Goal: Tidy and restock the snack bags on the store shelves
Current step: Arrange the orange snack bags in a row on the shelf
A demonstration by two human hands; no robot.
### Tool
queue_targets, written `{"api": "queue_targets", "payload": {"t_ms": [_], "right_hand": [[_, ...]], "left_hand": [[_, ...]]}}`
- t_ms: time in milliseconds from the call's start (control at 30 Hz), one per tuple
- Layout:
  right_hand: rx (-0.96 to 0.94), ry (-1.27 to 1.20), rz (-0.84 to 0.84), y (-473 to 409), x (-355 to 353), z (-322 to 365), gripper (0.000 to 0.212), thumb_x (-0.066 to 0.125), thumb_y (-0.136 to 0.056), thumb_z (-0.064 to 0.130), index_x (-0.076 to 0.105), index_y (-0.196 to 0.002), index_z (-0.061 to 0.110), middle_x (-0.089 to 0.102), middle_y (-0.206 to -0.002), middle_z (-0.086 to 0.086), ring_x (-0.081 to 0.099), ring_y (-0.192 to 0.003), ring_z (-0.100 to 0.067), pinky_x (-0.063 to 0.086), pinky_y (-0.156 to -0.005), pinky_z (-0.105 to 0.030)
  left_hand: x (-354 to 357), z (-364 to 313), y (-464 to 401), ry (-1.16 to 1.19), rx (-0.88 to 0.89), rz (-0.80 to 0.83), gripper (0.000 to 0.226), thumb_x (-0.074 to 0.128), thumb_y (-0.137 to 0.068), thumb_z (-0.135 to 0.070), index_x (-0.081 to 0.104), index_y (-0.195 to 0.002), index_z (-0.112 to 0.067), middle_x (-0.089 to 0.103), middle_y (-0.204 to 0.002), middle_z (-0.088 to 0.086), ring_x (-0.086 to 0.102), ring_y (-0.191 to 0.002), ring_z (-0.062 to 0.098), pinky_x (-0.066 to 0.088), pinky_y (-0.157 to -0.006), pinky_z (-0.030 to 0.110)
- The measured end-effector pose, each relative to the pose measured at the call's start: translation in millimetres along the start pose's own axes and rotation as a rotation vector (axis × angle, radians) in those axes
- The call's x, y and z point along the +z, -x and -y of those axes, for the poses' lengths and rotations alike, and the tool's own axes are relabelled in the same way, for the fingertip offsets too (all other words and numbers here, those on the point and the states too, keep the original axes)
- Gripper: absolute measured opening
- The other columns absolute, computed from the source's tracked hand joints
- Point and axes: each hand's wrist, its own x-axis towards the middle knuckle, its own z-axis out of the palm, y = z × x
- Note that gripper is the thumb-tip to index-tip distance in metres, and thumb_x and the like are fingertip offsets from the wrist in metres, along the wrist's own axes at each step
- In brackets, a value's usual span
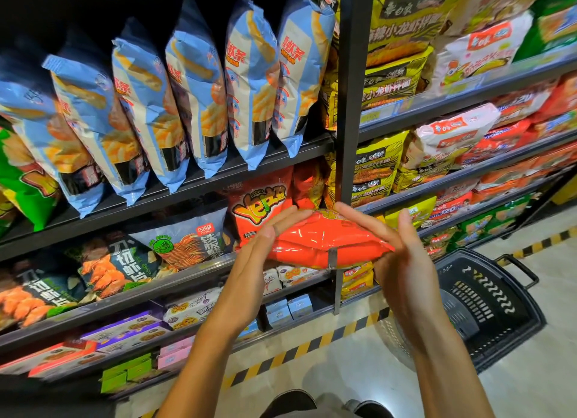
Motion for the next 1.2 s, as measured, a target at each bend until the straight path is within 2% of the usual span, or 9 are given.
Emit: {"api": "queue_targets", "payload": {"t_ms": [133, 233, 333, 500, 700, 833, 1000, 1100, 1200], "right_hand": [[0.074, 0.048, 0.051, -6.0, -11.7, 0.3, 0.064, 0.061, -0.09, 0.066, 0.056, -0.145, 0.033, 0.064, -0.14, 0.014, 0.062, -0.127, -0.003, 0.049, -0.102, -0.032], [0.156, 0.057, 0.1, -3.5, -18.7, 0.1, 0.071, 0.079, -0.084, 0.044, 0.049, -0.148, 0.039, 0.066, -0.139, 0.005, 0.068, -0.122, -0.018, 0.061, -0.09, -0.037], [0.047, 0.022, 0.088, 0.8, -20.9, 0.8, 0.067, 0.071, -0.091, 0.018, 0.046, -0.15, 0.037, 0.067, -0.138, 0.001, 0.066, -0.125, -0.024, 0.059, -0.095, -0.041], [-0.151, 0.062, 0.125, -4.3, -8.4, 8.4, 0.071, 0.064, -0.092, 0.011, 0.037, -0.154, 0.031, 0.062, -0.145, 0.003, 0.056, -0.137, -0.018, 0.046, -0.113, -0.042], [-0.338, 0.143, 0.23, -33.2, 19.1, 47.0, 0.072, 0.064, -0.094, 0.005, 0.033, -0.156, 0.021, 0.057, -0.15, 0.008, 0.049, -0.142, -0.011, 0.045, -0.109, -0.024], [-0.475, 0.215, 0.355, -58.3, 49.0, 101.4, 0.075, 0.066, -0.092, 0.008, 0.032, -0.157, 0.024, 0.052, -0.155, 0.008, 0.046, -0.145, -0.013, 0.043, -0.115, -0.031], [-0.642, 0.336, 0.458, -96.5, 96.8, 165.9, 0.073, 0.065, -0.092, 0.008, 0.034, -0.156, 0.025, 0.05, -0.155, 0.004, 0.048, -0.143, -0.018, 0.045, -0.115, -0.041], [-0.786, 0.359, 0.412, -120.0, 125.2, 192.4, 0.071, 0.067, -0.091, 0.008, 0.041, -0.152, 0.034, 0.052, -0.153, 0.013, 0.048, -0.143, -0.012, 0.043, -0.116, -0.039], [-0.893, 0.367, 0.371, -138.5, 155.7, 212.0, 0.073, 0.065, -0.094, -0.006, 0.042, -0.143, 0.044, 0.054, -0.142, 0.034, 0.049, -0.136, 0.005, 0.044, -0.109, -0.021]], "left_hand": [[1.7, -0.6, 3.2, -0.106, 0.151, 0.049, 0.047, 0.026, -0.109, -0.041, 0.06, -0.142, -0.037, 0.031, -0.165, -0.018, 0.024, -0.155, 0.011, 0.027, -0.122, 0.057], [2.6, -2.7, 4.6, -0.122, 0.22, 0.099, 0.049, 0.031, -0.106, -0.038, 0.058, -0.145, -0.029, 0.025, -0.168, -0.012, 0.02, -0.157, 0.018, 0.026, -0.122, 0.061], [2.9, -2.5, 5.7, -0.08, 0.256, 0.092, 0.06, 0.035, -0.105, -0.057, 0.038, -0.158, -0.028, 0.021, -0.17, -0.012, 0.018, -0.158, 0.017, 0.022, -0.126, 0.051], [-2.4, -12.5, -4.0, 0.184, 0.058, -0.009, 0.091, 0.061, -0.081, -0.08, 0.021, -0.158, -0.051, 0.025, -0.165, -0.025, 0.029, -0.153, 0.01, 0.03, -0.122, 0.057], [-38.2, -59.2, -29.7, 0.346, 0.043, 0.037, 0.099, 0.078, -0.078, -0.061, 0.033, -0.158, -0.025, 0.049, -0.157, 0.002, 0.041, -0.148, 0.023, 0.026, -0.125, 0.052], [-66.7, -106.3, -46.5, 0.324, 0.154, 0.018, 0.066, 0.067, -0.097, -0.034, 0.037, -0.155, -0.025, 0.059, -0.148, -0.001, 0.054, -0.139, 0.02, 0.047, -0.112, 0.042], [-105.9, -166.2, -67.1, 0.284, 0.332, -0.107, 0.055, 0.065, -0.094, -0.026, 0.048, -0.145, -0.014, 0.067, -0.138, 0.008, 0.064, -0.127, 0.027, 0.055, -0.102, 0.042], [-127.5, -196.3, -80.3, 0.196, 0.47, -0.248, 0.051, 0.066, -0.091, -0.024, 0.052, -0.139, -0.014, 0.067, -0.136, 0.008, 0.062, -0.129, 0.025, 0.051, -0.104, 0.04], [-145.4, -223.9, -87.0, 0.065, 0.601, -0.322, 0.063, 0.068, -0.091, -0.024, 0.043, -0.148, -0.018, 0.064, -0.141, -0.001, 0.061, -0.129, 0.011, 0.05, -0.102, 0.025]]}}
